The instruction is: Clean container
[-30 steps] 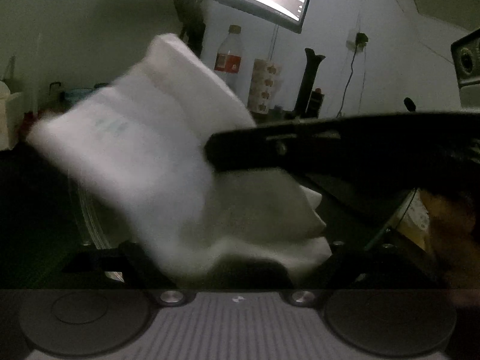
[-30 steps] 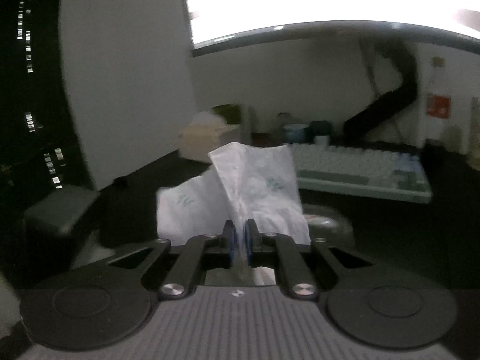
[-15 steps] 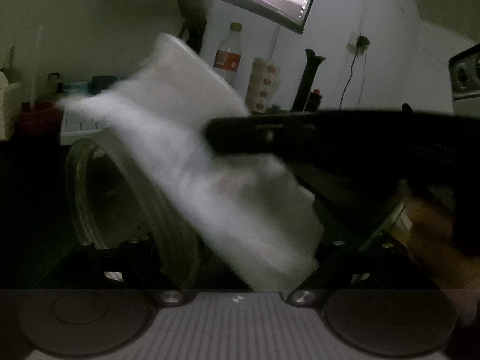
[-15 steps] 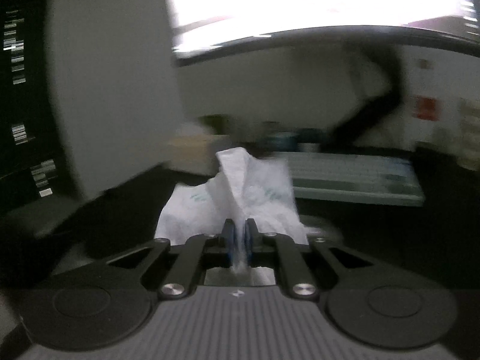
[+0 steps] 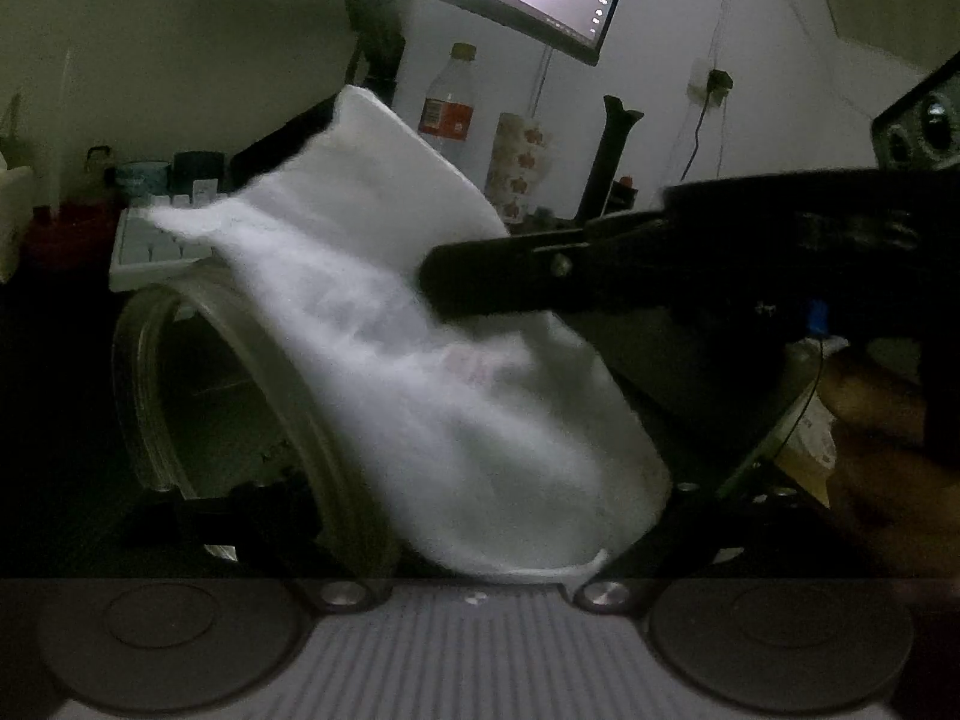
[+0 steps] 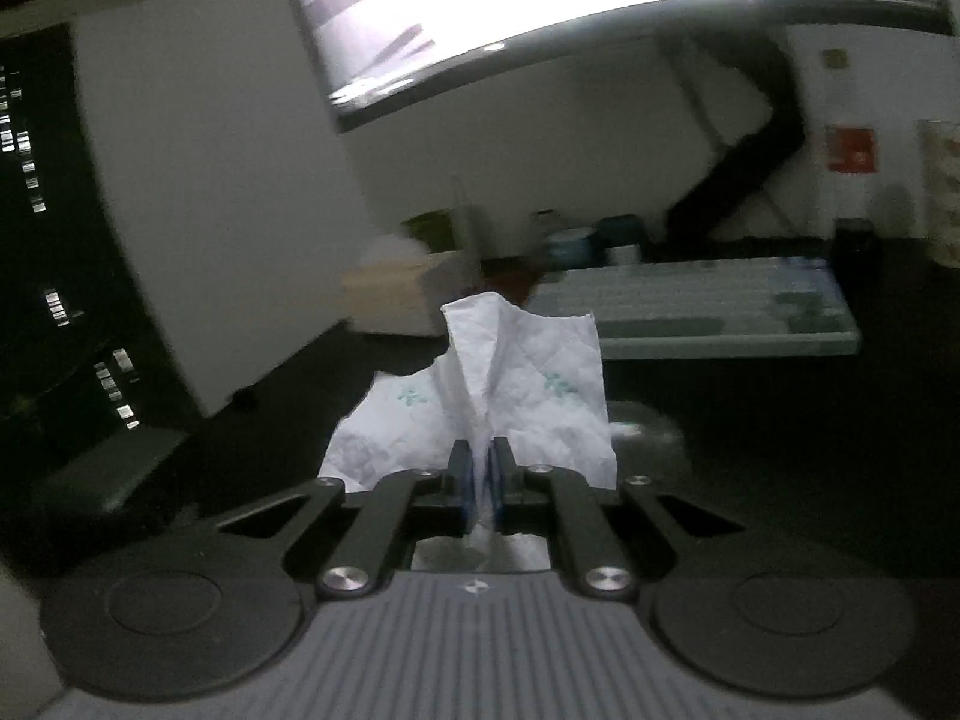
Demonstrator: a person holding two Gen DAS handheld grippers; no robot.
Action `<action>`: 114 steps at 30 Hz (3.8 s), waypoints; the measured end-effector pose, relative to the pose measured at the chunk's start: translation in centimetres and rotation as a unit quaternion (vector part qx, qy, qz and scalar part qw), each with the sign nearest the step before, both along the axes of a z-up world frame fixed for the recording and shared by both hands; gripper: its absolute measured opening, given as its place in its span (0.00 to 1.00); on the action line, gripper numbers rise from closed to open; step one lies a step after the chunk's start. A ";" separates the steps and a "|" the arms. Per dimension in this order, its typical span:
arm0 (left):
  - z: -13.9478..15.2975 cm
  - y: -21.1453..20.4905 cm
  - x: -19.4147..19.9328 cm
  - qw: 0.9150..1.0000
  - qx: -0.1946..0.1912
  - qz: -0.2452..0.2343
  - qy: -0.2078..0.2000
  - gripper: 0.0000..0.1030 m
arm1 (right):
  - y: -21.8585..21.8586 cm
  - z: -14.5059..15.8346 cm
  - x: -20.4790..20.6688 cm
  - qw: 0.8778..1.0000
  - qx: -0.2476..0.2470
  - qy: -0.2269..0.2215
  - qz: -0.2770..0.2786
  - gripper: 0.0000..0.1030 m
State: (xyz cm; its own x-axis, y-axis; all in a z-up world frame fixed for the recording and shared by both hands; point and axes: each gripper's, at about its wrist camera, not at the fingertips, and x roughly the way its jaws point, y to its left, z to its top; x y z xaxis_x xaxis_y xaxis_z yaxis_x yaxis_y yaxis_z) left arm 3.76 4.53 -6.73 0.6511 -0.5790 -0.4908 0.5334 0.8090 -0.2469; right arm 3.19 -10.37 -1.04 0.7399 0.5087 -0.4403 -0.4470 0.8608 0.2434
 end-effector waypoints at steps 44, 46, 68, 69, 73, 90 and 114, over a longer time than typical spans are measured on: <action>-1.8 4.9 3.5 0.969 -0.218 -0.018 0.113 0.17 | -5.2 -0.5 1.0 0.990 0.024 -0.010 -0.137 0.08; -2.3 5.6 3.7 0.955 -0.267 -0.034 0.124 0.14 | -6.1 0.0 0.9 0.989 0.034 -0.011 -0.145 0.08; 1.6 2.1 -2.0 0.996 -0.038 -0.071 -0.042 1.00 | -5.3 2.0 -1.6 0.993 0.029 -0.050 -0.102 0.08; 1.4 1.7 -1.9 0.997 -0.024 -0.065 -0.039 1.00 | -5.2 2.0 -1.6 0.993 0.028 -0.051 -0.102 0.08; -0.2 0.4 -0.7 1.000 0.015 -0.014 -0.021 1.00 | -4.9 1.9 -1.6 0.993 0.022 -0.054 -0.103 0.09; -0.1 1.3 -0.5 0.993 0.061 0.098 0.004 1.00 | -3.6 2.0 -2.1 0.994 0.021 -0.052 -0.091 0.10; 1.5 1.1 -3.0 0.998 -0.012 -0.033 -0.044 1.00 | -0.3 -0.7 0.6 0.995 -0.035 -0.034 -0.088 0.10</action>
State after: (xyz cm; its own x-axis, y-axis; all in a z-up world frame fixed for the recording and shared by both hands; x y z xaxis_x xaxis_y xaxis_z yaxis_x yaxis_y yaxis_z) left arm 0.75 5.66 -5.22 0.6514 -0.6329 -0.4185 0.6058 0.7659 -0.2154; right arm 3.79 -10.65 -1.74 0.8442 0.3381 -0.4159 -0.3008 0.9411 0.1545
